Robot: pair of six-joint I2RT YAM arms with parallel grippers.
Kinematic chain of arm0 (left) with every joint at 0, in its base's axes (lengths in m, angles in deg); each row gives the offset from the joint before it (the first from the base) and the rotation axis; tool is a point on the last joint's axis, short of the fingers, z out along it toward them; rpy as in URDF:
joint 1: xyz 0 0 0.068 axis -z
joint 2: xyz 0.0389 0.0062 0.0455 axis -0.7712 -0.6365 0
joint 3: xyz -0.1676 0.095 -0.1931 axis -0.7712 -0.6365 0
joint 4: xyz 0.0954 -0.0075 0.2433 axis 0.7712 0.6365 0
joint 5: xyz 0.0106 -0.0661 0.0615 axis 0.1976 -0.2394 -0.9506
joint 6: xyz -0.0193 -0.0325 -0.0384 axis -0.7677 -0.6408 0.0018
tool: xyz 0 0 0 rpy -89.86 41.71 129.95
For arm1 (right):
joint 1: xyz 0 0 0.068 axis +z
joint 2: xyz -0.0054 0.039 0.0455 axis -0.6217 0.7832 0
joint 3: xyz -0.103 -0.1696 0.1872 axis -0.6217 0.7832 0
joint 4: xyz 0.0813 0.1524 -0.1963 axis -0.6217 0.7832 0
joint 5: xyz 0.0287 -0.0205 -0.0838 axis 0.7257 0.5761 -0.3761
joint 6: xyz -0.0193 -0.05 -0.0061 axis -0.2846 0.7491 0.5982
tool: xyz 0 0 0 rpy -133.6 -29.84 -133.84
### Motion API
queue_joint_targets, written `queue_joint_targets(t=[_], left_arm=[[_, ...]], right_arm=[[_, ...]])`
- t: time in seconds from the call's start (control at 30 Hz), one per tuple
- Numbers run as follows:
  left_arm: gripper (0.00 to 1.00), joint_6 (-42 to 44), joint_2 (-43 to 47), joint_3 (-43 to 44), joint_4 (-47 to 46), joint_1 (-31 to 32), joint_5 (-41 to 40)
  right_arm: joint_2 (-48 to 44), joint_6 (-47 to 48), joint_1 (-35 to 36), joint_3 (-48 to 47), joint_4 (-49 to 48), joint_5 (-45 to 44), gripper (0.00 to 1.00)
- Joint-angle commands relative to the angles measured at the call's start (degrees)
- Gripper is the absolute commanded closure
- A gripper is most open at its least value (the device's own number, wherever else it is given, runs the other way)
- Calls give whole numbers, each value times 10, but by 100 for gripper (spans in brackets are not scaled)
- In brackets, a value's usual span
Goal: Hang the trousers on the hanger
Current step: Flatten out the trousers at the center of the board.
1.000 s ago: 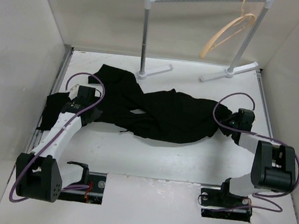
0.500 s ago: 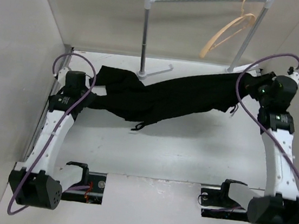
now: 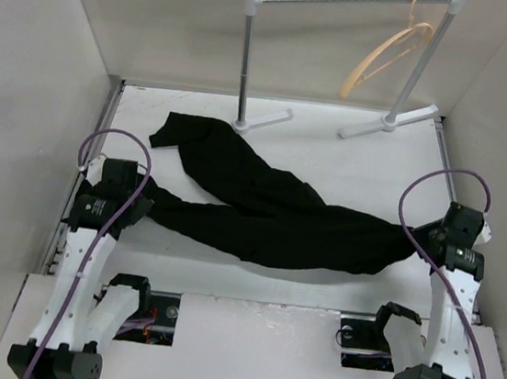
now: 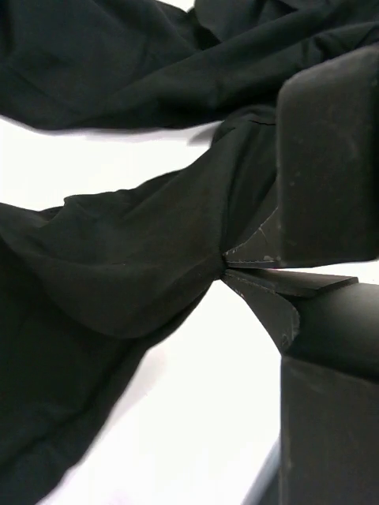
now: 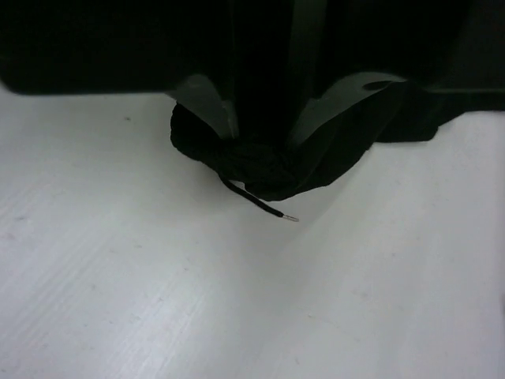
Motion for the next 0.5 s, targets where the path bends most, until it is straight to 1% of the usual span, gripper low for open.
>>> queue_joint_targets(t=[0.0, 0.07, 0.13, 0.2, 0.27, 0.37, 0.4, 0.43, 0.47], left_arm=[[98, -7, 48, 15, 74, 17, -25], [96, -6, 69, 11, 117, 18, -17], [94, 1, 83, 6, 164, 13, -7], [89, 6, 95, -1, 218, 15, 0], [79, 8, 102, 3, 260, 15, -4], [63, 10, 102, 37, 268, 12, -15], [59, 11, 93, 55, 253, 13, -17], [58, 10, 80, 71, 232, 17, -20], [58, 7, 63, 79, 200, 20, -20]], right_arm=[[-35, 7, 32, -14, 20, -31, 65], [-44, 31, 76, -5, 17, -27, 48], [-49, 49, 98, -12, 32, -31, 37], [-52, 60, 109, -40, 60, -59, 30], [-56, 61, 130, -62, 82, -104, 26], [-57, 64, 167, -76, 76, -137, 24], [-47, 67, 174, -77, 69, -135, 25], [-38, 67, 178, -78, 64, -126, 29], [-32, 66, 181, -77, 55, -115, 37]])
